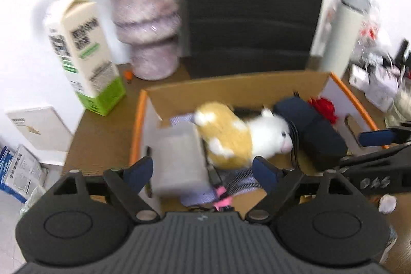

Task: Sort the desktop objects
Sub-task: 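Open the left tool on the cable while the right tool releases the bag, then move both tools back toward the small white items on the table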

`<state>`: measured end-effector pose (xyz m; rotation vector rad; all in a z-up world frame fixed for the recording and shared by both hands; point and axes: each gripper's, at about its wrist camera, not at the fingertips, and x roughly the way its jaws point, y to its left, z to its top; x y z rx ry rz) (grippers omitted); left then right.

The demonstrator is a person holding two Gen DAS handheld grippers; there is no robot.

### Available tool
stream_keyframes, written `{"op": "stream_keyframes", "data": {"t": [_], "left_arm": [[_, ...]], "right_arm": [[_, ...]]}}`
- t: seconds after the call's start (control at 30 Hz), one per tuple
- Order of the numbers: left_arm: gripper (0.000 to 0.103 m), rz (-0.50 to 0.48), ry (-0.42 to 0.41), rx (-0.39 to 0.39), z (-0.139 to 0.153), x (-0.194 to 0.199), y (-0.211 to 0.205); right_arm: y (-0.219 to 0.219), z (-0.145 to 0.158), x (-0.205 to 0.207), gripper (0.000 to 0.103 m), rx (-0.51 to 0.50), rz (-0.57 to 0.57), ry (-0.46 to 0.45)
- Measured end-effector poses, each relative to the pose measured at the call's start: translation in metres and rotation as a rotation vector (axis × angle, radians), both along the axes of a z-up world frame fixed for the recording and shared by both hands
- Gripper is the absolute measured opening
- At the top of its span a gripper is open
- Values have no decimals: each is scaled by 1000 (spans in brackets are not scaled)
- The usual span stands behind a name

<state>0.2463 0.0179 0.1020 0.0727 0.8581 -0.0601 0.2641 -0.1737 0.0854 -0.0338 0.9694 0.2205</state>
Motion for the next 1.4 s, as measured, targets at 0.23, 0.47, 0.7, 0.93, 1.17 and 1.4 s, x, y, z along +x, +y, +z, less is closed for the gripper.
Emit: {"op": "stream_keyframes", "data": {"t": [0.23,0.47,0.7,0.93,1.17,1.4], "left_arm": [[103,140,-8,-31,9,-23,9],[103,198,-78,-24,21,-85,20],[103,199,-231,-93,19,-198,20],[103,96,-351,-129,1,-332,10],[103,73,-438,-68,-32,-444,-14],[103,57,-402,27,-59,-477,-28]], "right_arm": [[-22,26,-23,96,23,-104,-117],[-30,33,-75,96,48,-82,-206],[-50,17,-184,102,98,3,-332],[-78,-7,-323,103,59,59,-472],[-86,-30,-432,103,-72,118,-545],[-87,-42,-479,103,-108,111,-523]]}}
